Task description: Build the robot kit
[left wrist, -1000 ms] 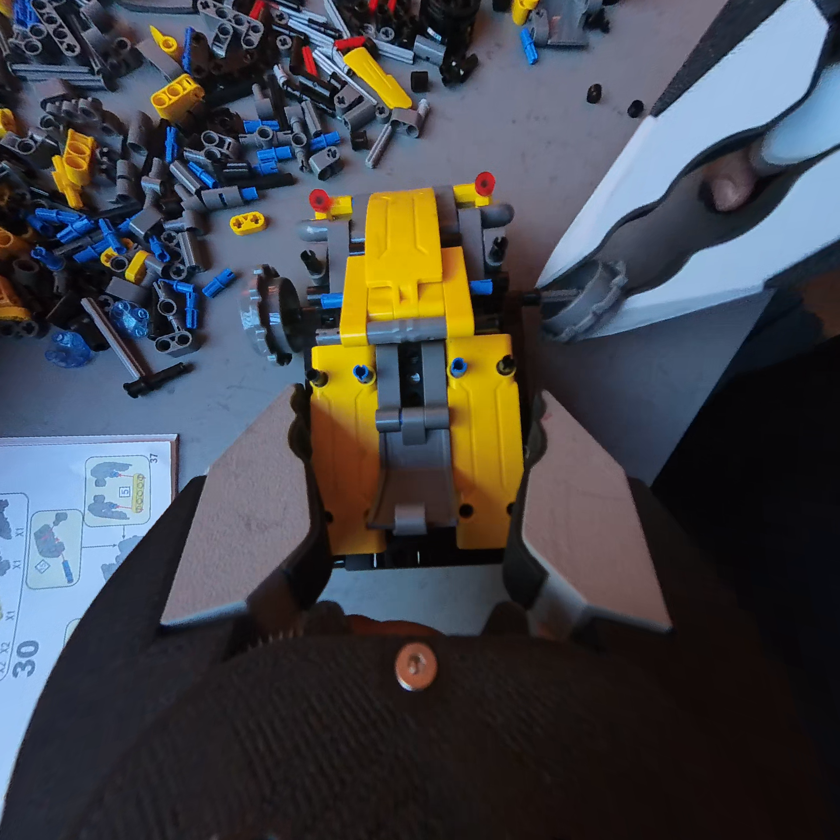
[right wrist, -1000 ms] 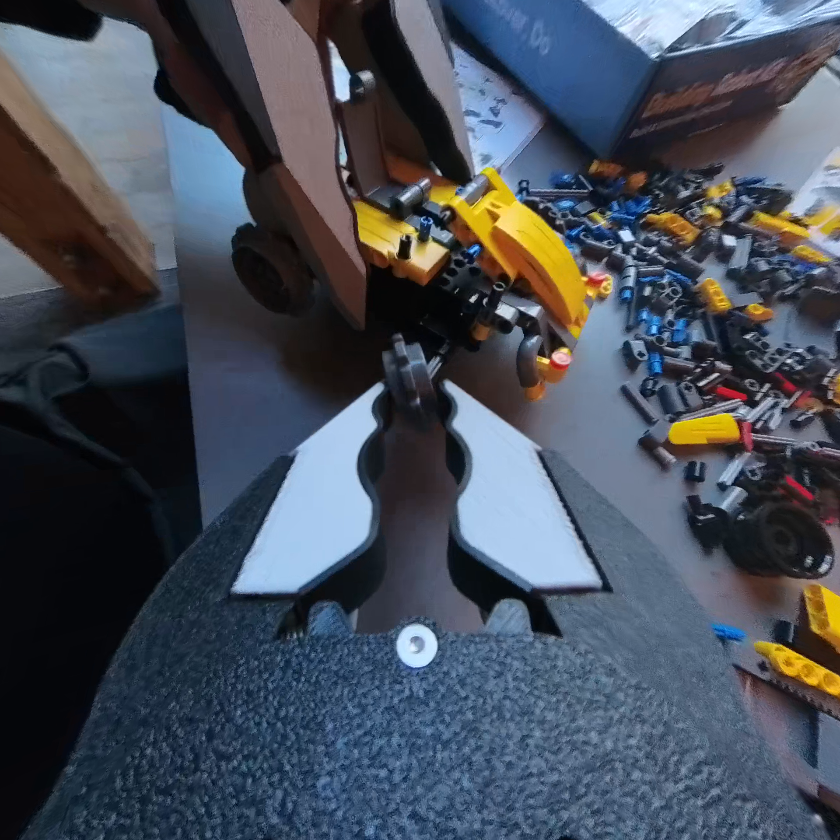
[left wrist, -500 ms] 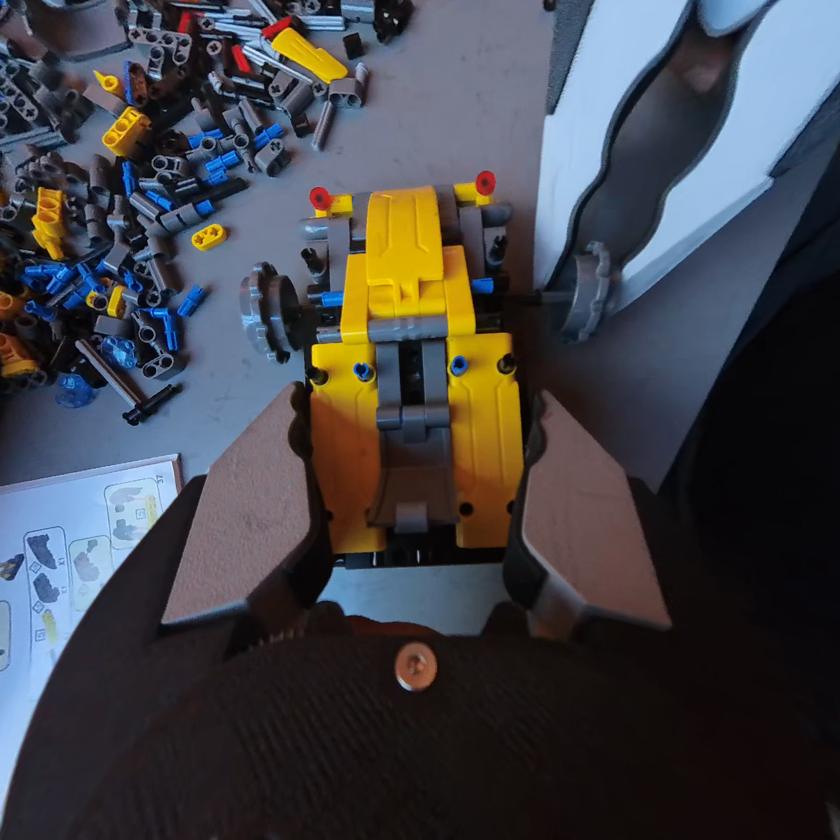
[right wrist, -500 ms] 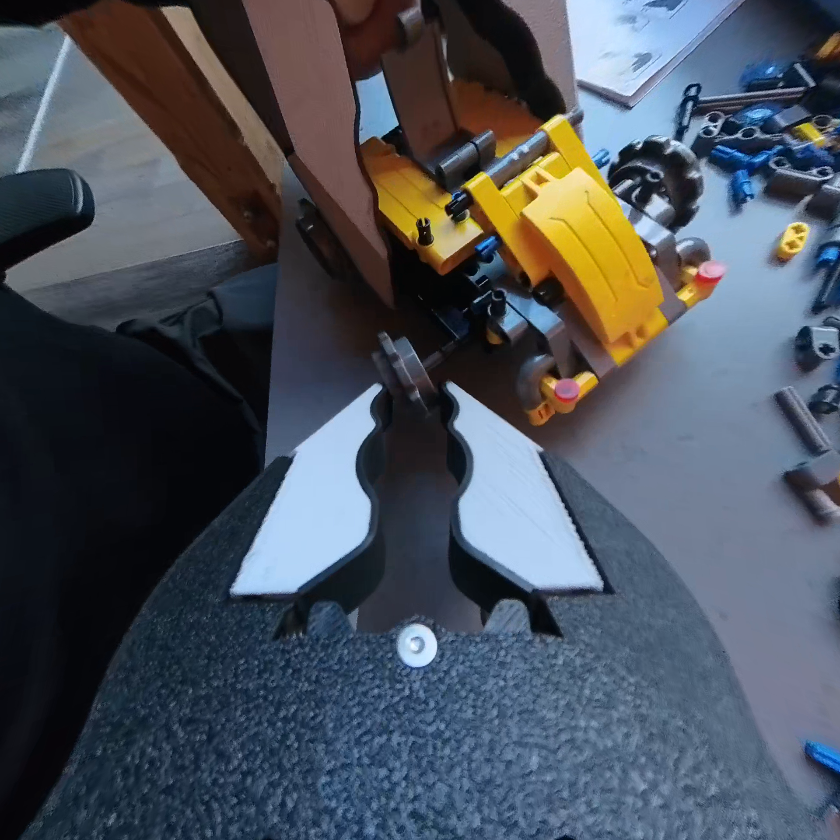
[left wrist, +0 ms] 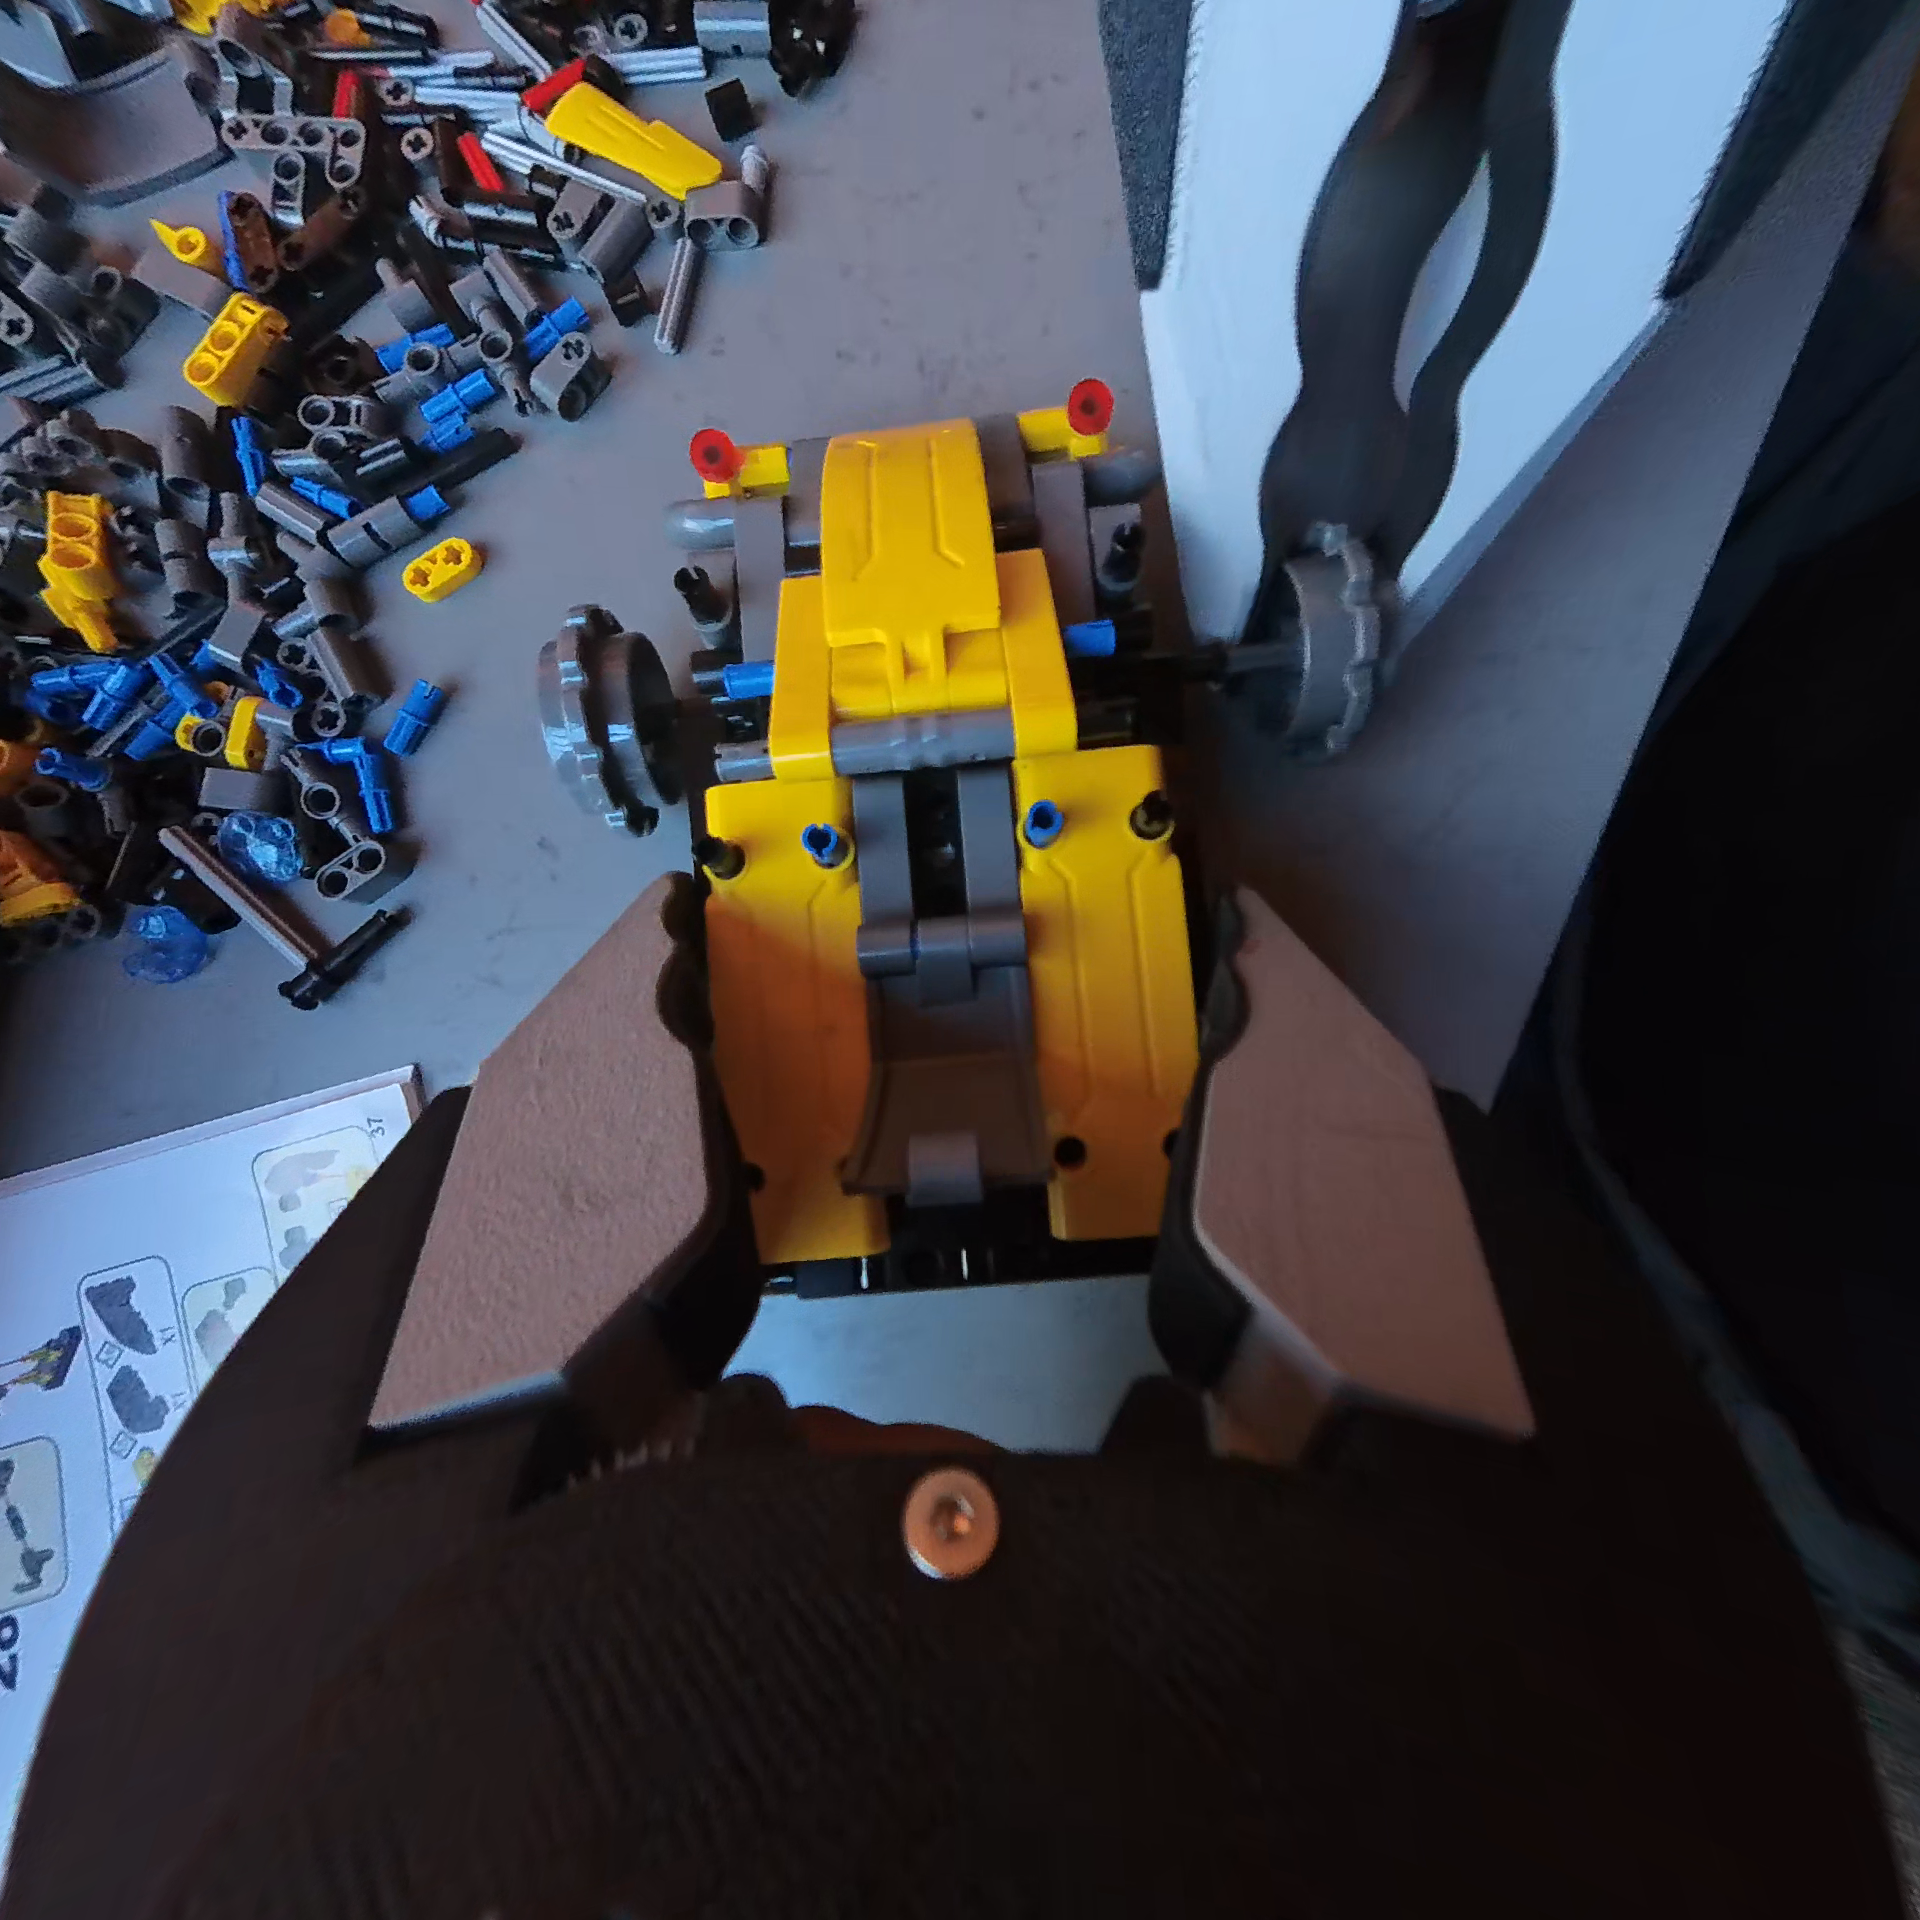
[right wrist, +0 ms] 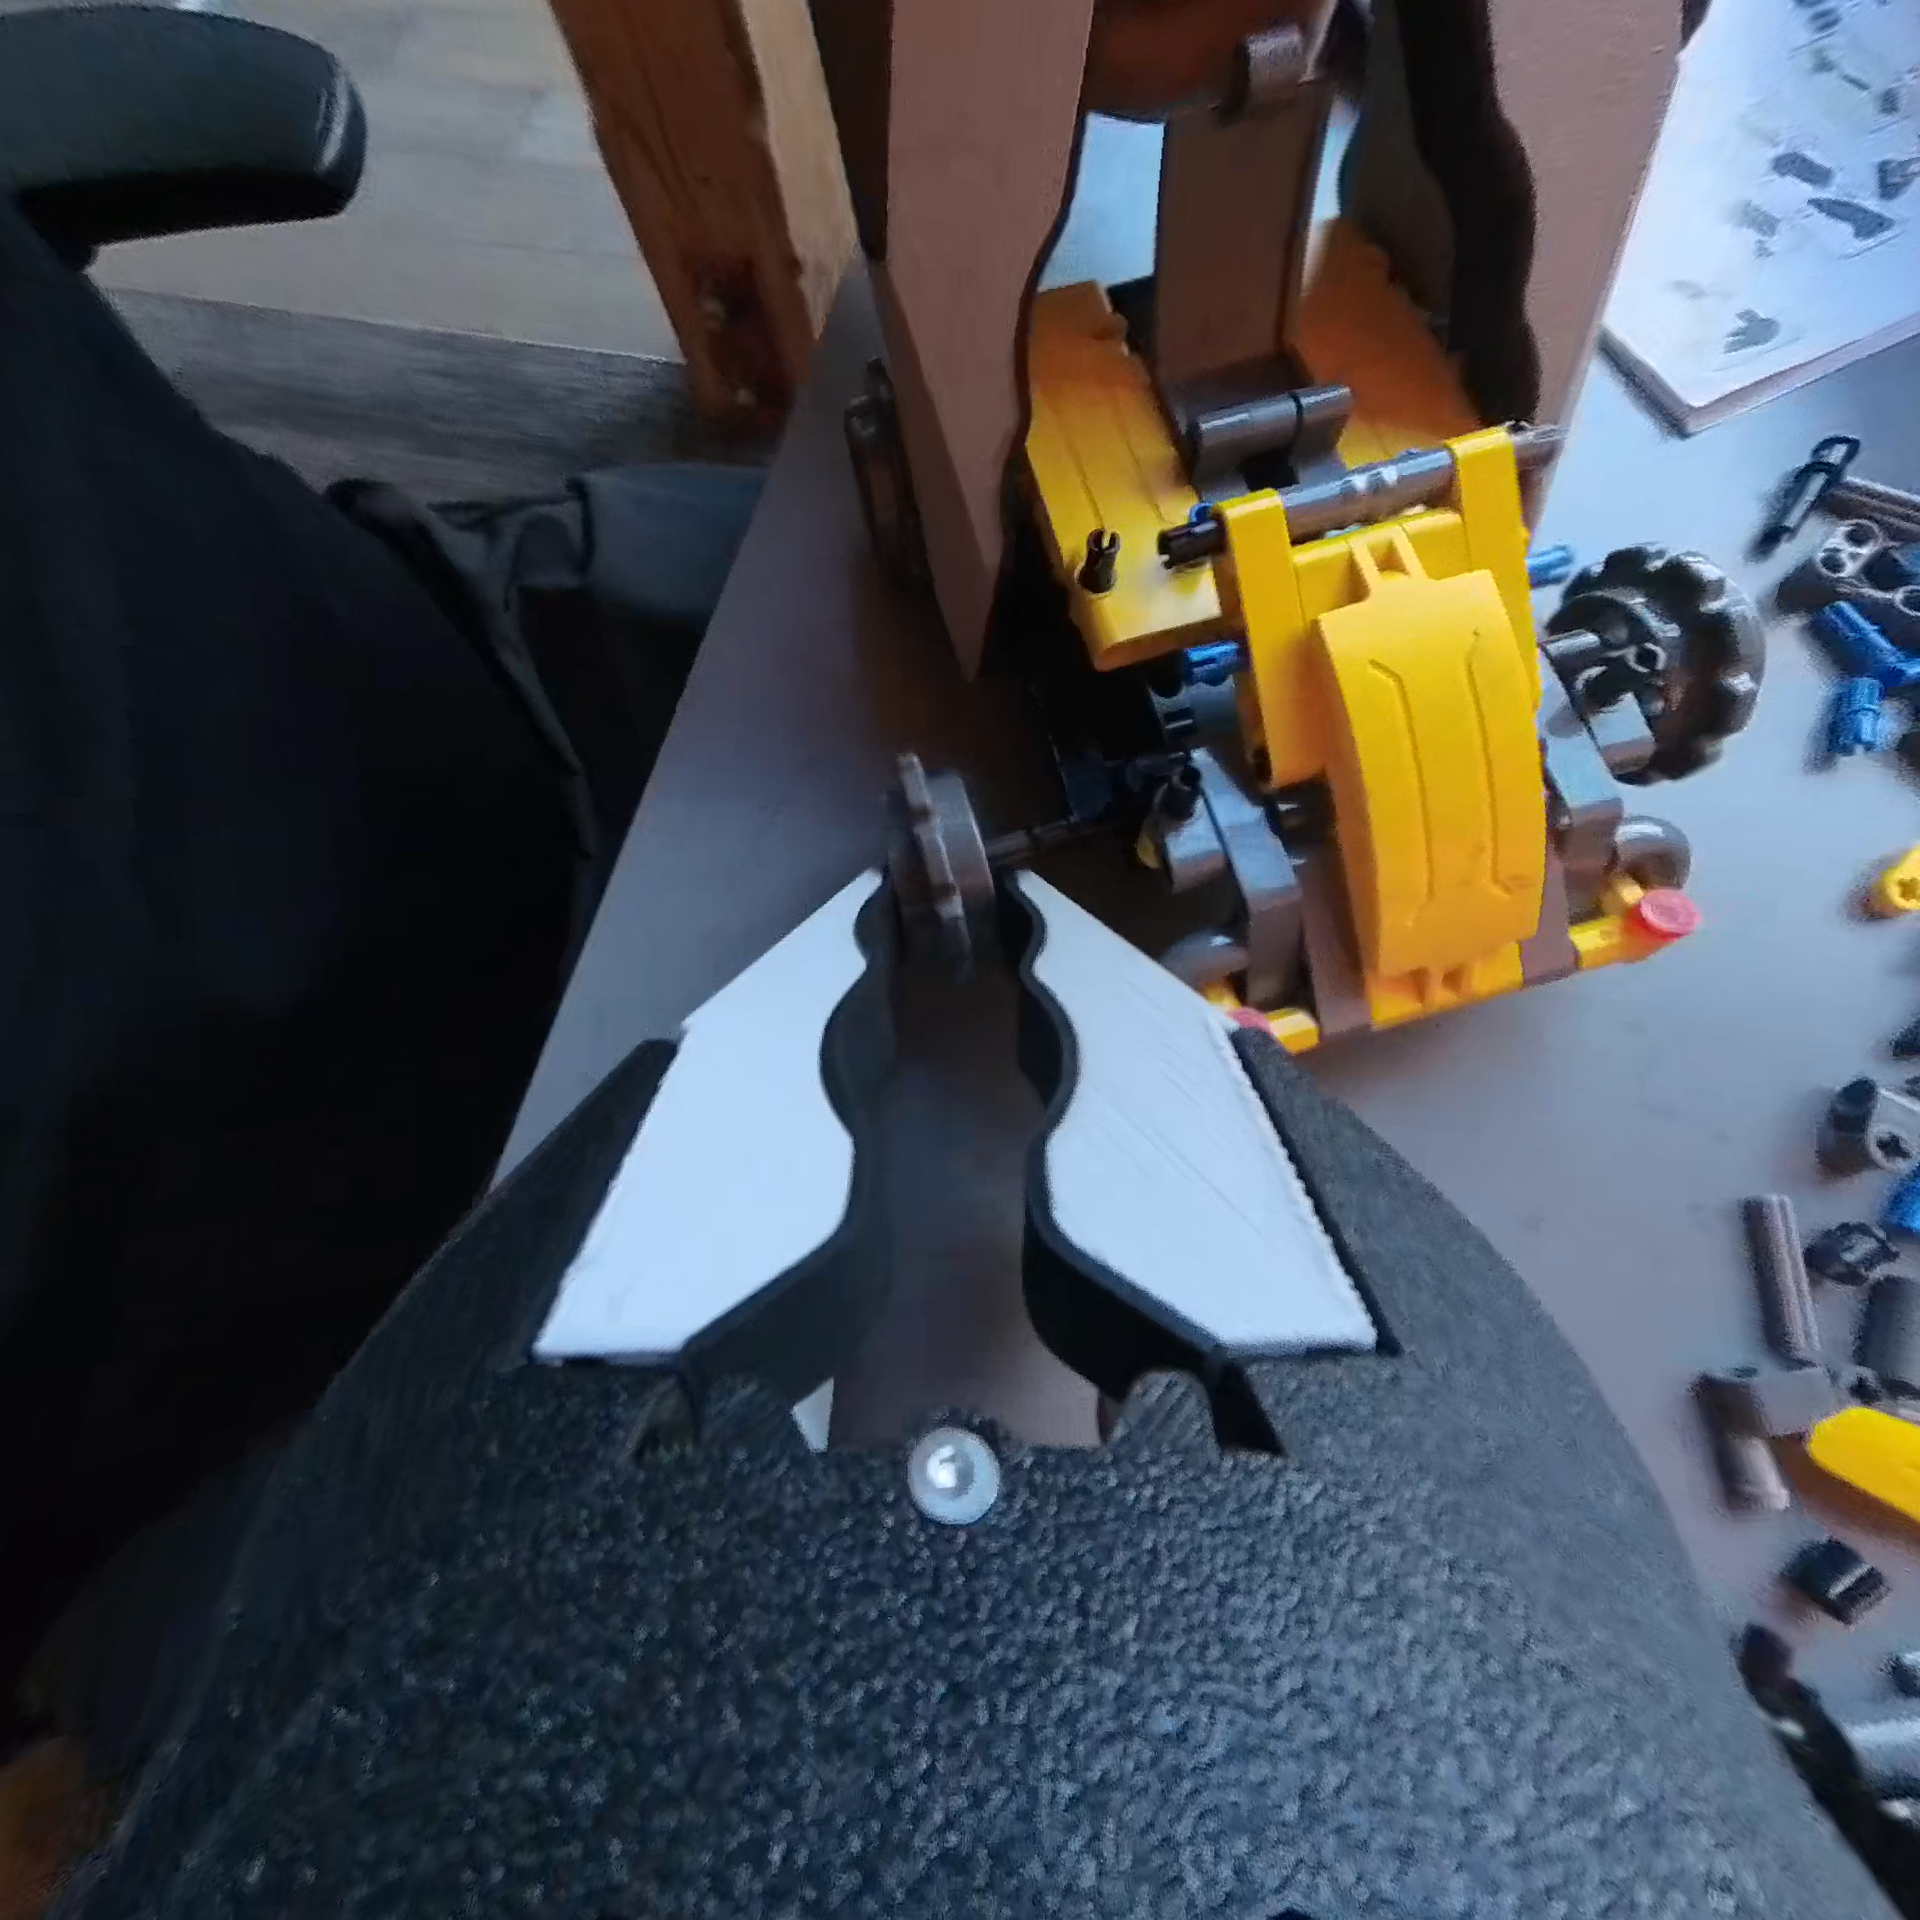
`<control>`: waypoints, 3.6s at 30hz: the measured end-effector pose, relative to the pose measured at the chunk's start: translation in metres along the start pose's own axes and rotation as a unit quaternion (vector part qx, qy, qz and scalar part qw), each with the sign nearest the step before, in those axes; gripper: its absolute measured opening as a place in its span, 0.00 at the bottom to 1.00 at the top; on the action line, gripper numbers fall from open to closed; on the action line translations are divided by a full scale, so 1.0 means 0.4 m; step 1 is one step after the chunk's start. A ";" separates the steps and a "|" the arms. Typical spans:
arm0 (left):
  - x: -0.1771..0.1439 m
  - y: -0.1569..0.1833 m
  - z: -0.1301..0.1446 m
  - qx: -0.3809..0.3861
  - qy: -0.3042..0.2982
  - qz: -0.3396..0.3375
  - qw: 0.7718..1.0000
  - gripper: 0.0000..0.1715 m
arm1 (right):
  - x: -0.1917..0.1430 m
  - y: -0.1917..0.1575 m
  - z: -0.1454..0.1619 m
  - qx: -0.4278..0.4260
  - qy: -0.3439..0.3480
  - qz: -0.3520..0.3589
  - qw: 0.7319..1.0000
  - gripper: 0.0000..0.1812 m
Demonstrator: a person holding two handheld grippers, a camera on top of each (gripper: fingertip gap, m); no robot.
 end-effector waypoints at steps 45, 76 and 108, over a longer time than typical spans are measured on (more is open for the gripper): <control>-0.011 -0.012 -0.047 -0.167 0.034 0.028 0.985 0.55 | -0.137 -0.047 -0.046 0.111 0.168 0.265 0.943 0.12; 0.027 -0.003 -0.035 -0.116 0.024 -0.111 0.987 0.54 | -0.094 0.008 0.004 0.161 0.074 0.366 0.913 0.14; 0.029 -0.004 -0.036 -0.119 0.035 -0.135 0.983 0.54 | -0.154 0.002 0.000 0.074 0.068 0.456 0.884 0.18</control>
Point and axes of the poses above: each gripper's, where its closed fingertips meet, x out along the fingers, z out of its underside, y = z × x across the jaws, the point moved 3 cm from there along -x, back along the fingers, and after that the axes turned 10 degrees about y, right-handed, at the moved point
